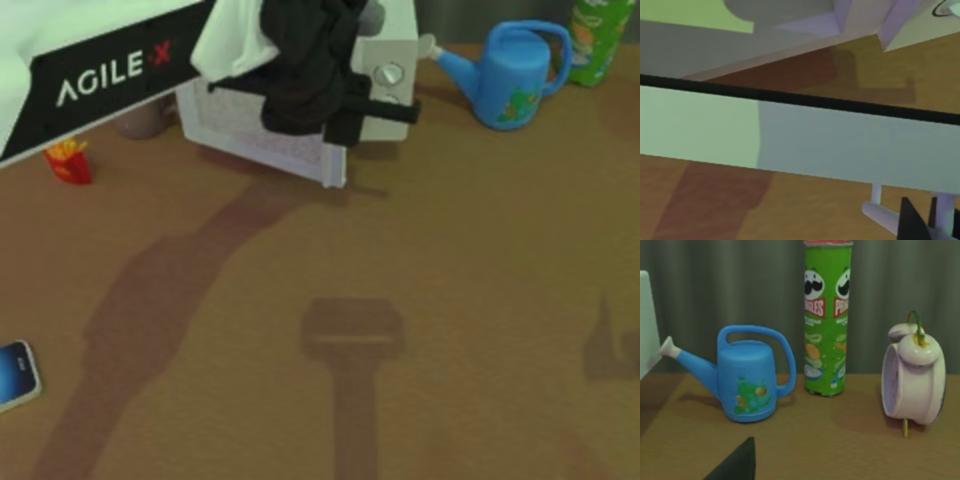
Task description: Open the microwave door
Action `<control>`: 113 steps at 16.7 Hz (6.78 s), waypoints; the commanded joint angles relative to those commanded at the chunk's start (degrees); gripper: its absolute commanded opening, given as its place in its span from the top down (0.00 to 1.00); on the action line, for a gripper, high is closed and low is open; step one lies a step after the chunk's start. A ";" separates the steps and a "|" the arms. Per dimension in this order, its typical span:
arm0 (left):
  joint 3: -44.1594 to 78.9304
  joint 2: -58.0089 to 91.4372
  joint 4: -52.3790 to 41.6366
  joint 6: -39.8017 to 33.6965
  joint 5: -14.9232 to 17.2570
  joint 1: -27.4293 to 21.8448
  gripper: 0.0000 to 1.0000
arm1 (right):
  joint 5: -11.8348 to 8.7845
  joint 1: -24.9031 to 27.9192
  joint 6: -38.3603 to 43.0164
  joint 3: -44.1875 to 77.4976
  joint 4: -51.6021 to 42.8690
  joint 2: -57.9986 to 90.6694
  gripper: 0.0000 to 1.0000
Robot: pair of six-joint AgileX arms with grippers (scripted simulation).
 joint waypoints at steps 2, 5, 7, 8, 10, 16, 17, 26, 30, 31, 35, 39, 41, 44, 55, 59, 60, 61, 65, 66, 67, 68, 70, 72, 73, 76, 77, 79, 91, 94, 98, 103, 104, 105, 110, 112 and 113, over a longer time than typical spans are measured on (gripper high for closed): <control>0.00 0.00 0.00 0.00 0.00 0.00 1.00 | 0.00 0.00 0.00 0.00 0.00 0.00 0.00; 0.00 0.00 0.00 0.00 0.00 0.00 1.00 | 0.00 0.00 0.00 0.00 0.00 0.00 0.00; 0.00 0.00 0.00 0.00 0.00 0.00 1.00 | 0.00 0.00 0.00 0.00 0.00 0.00 0.00; 0.00 0.00 0.00 0.00 0.00 0.00 1.00 | 0.00 0.00 0.00 0.00 0.00 0.00 0.00; 0.00 0.00 0.00 0.00 0.00 0.00 1.00 | 0.00 0.00 0.00 0.00 0.00 0.00 0.00; 0.00 0.00 0.00 0.00 0.00 0.00 1.00 | 0.00 0.00 0.00 0.00 0.00 0.00 0.00; 0.00 0.00 0.00 0.00 0.00 0.00 1.00 | 0.00 0.00 0.00 0.00 0.00 0.00 0.00; -6.16 -4.22 2.72 5.45 3.04 1.11 1.00 | 0.00 0.00 0.00 0.00 0.00 0.00 0.00; -6.30 -4.27 2.75 5.56 3.09 1.14 1.00 | 0.00 0.00 0.00 0.00 0.00 0.00 0.00; -6.30 -4.27 2.75 5.56 3.09 1.14 1.00 | 0.00 0.00 0.00 0.00 0.00 0.00 0.00; -6.30 -4.27 2.75 5.56 3.09 1.14 1.00 | 0.00 0.00 0.00 0.00 0.00 0.00 0.00; -6.30 -4.27 2.75 5.56 3.09 1.14 1.00 | 0.00 0.00 0.00 0.00 0.00 0.00 0.00; -6.30 -4.27 2.75 5.56 3.09 1.14 1.00 | 0.00 0.00 0.00 0.00 0.00 0.00 0.00; -6.30 -4.27 2.75 5.56 3.09 1.14 1.00 | 0.00 0.00 0.00 0.00 0.00 0.00 0.00; -7.85 -5.34 3.23 6.98 4.25 1.29 1.00 | 0.00 0.00 0.00 0.00 0.00 0.00 0.00; -11.41 -8.12 4.74 11.19 6.38 2.55 1.00 | 0.00 0.00 0.00 0.00 0.00 0.00 0.00; -11.92 -8.31 4.80 11.67 6.61 2.68 1.00 | 0.00 0.00 0.00 0.00 0.00 0.00 0.00; -11.97 -8.32 4.80 11.72 6.63 2.69 1.00 | 0.00 0.00 0.00 0.00 0.00 0.00 0.00; -11.97 -8.32 4.80 11.72 6.63 2.69 1.00 | 0.00 0.00 0.00 0.00 0.00 0.00 0.00; -11.97 -8.32 4.80 11.72 6.63 2.69 1.00 | 0.00 0.00 0.00 0.00 0.00 0.00 0.00; -11.97 -8.32 4.80 11.72 6.63 2.69 1.00 | 0.00 0.00 0.00 0.00 0.00 0.00 0.00; -11.97 -8.32 4.80 11.72 6.63 2.69 1.00 | 0.00 0.00 0.00 0.00 0.00 0.00 0.00; -11.97 -8.32 4.80 11.72 6.63 2.69 1.00 | 0.00 0.00 0.00 0.00 0.00 0.00 0.00; -11.97 -8.32 4.80 11.72 6.63 2.69 1.00 | 0.00 0.00 0.00 0.00 0.00 0.00 0.00; -11.97 -8.32 4.80 11.72 6.63 2.69 1.00 | 0.00 0.00 0.00 0.00 0.00 0.00 0.00; -11.97 -8.32 4.80 11.72 6.63 2.69 1.00 | 0.00 0.00 0.00 0.00 0.00 0.00 0.00; -11.97 -8.32 4.80 11.72 6.63 2.69 1.00 | 0.00 0.00 0.00 0.00 0.00 0.00 0.00; -11.97 -8.32 4.80 11.72 6.63 2.69 1.00 | 0.00 0.00 0.00 0.00 0.00 0.00 0.00; -15.79 -11.57 5.99 17.23 9.93 4.31 1.00 | 0.00 0.00 0.00 0.00 0.00 0.00 0.00; -17.01 -12.15 6.05 18.74 10.72 4.82 1.00 | 0.00 0.00 0.00 0.00 0.00 0.00 0.00; -17.01 -12.15 6.05 18.74 10.72 4.82 1.00 | 0.00 0.00 0.00 0.00 0.00 0.00 0.00; -17.01 -12.15 6.05 18.74 10.72 4.82 1.00 | 0.00 0.00 0.00 0.00 0.00 0.00 0.00; -17.01 -12.15 6.05 18.74 10.72 4.82 1.00 | 0.00 0.00 0.00 0.00 0.00 0.00 0.00; -17.01 -12.15 6.05 18.74 10.72 4.82 1.00 | 0.00 0.00 0.00 0.00 0.00 0.00 0.00; -17.01 -12.15 6.05 18.74 10.72 4.82 1.00 | 0.00 0.00 0.00 0.00 0.00 0.00 0.00; -17.01 -12.15 6.05 18.74 10.72 4.82 1.00 | 0.00 0.00 0.00 0.00 0.00 0.00 0.00; -17.01 -12.15 6.05 18.74 10.72 4.82 1.00 | 0.00 0.00 0.00 0.00 0.00 0.00 0.00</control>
